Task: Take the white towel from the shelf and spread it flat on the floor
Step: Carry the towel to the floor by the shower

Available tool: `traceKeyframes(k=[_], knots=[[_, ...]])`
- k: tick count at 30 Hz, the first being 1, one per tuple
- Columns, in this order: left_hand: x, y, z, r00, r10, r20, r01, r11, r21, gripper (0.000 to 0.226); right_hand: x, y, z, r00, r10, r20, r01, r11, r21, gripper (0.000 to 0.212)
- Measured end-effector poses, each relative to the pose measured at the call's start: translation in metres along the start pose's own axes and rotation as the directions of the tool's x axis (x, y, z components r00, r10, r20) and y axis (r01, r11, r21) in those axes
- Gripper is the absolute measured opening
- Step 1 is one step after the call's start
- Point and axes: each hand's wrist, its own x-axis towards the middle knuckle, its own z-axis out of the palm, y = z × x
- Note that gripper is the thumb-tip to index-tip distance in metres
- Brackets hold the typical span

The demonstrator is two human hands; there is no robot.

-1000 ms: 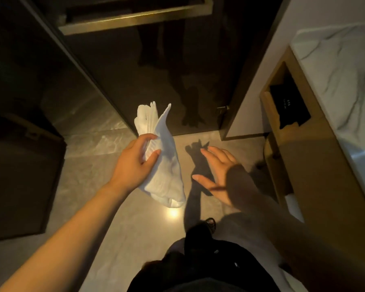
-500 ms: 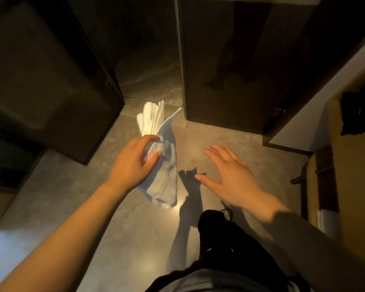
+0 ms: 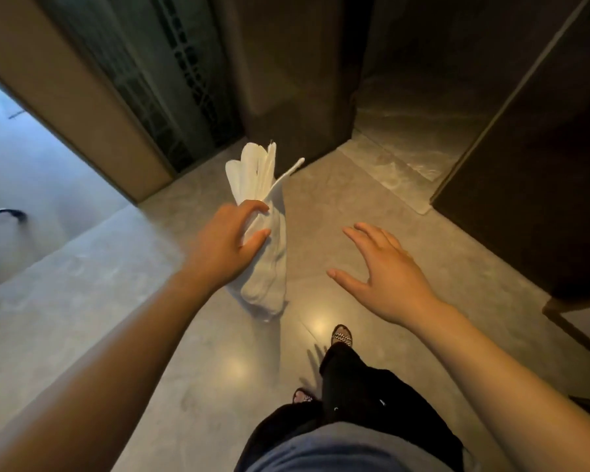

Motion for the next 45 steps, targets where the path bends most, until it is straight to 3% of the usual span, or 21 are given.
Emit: traceKeyframes(k=[8, 19, 25, 31, 39, 45], knots=[[-0.029, -0.079, -0.024, 0.977, -0.202, -0.068, 0.205, 0.978, 0.043, 0.033, 0.061, -0.049, 0.036, 0.985, -0.126, 0.120, 0.125, 0.992, 0.022, 0.074], [0.059, -0.159, -0.064, 0.963, -0.260, -0.070, 0.263, 0.964, 0.031, 0.033, 0.194, -0.094, 0.047, 0.969, -0.185, 0.161, 0.175, 0.982, 0.075, 0.072], [0.118, -0.190, -0.081, 0.977, -0.207, -0.057, 0.208, 0.978, 0.014, 0.032, 0.263, -0.108, 0.042, 0.974, -0.174, 0.148, 0.166, 0.984, 0.063, 0.073], [0.198, -0.230, -0.086, 0.983, -0.171, 0.062, 0.171, 0.985, -0.005, 0.030, 0.320, -0.123, 0.046, 0.990, -0.087, 0.107, 0.081, 0.995, 0.062, 0.073], [0.310, -0.255, -0.096, 0.980, 0.046, 0.192, -0.031, 0.996, -0.080, 0.033, 0.382, -0.134, 0.043, 0.990, 0.143, -0.018, -0.141, 0.987, 0.083, 0.071], [0.387, -0.242, -0.084, 0.948, 0.231, 0.220, -0.228, 0.973, -0.038, 0.032, 0.412, -0.108, 0.026, 0.952, 0.298, -0.070, -0.289, 0.950, 0.114, 0.070]])
